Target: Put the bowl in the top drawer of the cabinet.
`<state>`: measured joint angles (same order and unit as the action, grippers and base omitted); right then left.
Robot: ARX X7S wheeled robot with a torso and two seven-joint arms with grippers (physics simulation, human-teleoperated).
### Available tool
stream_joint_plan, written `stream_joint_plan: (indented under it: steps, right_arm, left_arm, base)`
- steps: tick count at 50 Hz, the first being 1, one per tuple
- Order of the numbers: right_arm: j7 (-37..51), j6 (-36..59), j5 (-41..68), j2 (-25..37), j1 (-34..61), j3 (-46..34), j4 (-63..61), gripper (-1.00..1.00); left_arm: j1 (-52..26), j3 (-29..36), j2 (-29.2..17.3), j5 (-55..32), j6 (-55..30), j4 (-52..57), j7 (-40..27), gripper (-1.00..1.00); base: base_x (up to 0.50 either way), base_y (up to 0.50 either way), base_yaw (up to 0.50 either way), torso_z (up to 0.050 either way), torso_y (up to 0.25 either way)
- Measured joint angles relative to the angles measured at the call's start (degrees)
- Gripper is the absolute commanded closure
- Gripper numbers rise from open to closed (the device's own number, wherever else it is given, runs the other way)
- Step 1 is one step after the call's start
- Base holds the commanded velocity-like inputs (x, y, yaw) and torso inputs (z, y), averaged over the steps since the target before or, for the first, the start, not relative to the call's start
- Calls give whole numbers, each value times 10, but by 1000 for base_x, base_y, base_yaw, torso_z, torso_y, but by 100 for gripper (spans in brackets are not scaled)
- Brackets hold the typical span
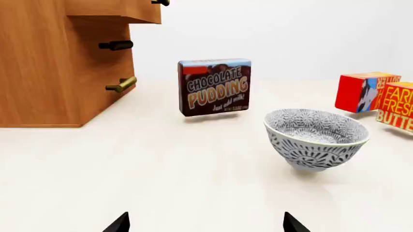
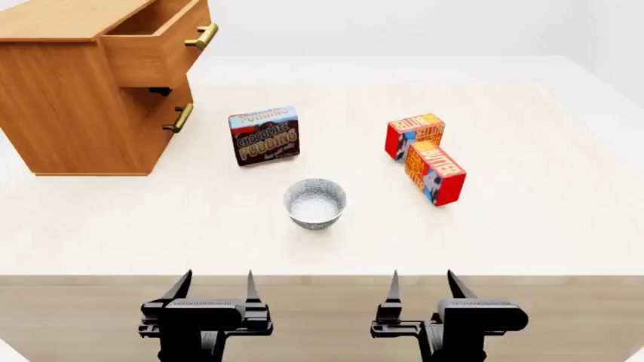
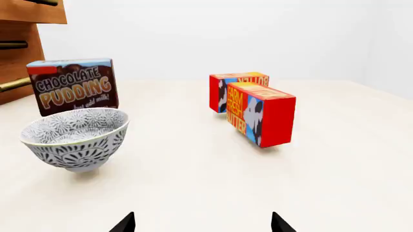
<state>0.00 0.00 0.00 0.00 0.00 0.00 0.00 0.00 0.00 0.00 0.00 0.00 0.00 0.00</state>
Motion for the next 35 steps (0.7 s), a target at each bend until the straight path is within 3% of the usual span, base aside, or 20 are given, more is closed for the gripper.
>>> stream_joint_plan:
  steps: [11, 20, 27, 35]
  right_arm:
    - [19, 2, 12, 12, 6, -10, 8, -100]
    - [37, 46, 25, 25, 20, -18, -12, -100]
    - [40, 169, 52, 47, 72, -11, -80, -100]
    - [44, 376, 101, 75, 217, 17, -138, -100]
  left_arm:
    - [-10, 10, -11, -21, -15, -4, -16, -100]
    - [-35, 21, -34, -36, -40, 17, -17, -100]
    - [-99, 28, -58, -56, -158, 75, -8, -100]
    - [-246, 26, -74, -89, -341, 95, -1, -100]
  base:
    - [0, 0, 0, 2, 0]
    - [0, 0, 0, 49, 0]
    - [0, 0, 0, 50, 0]
    - [0, 0, 0, 50, 0]
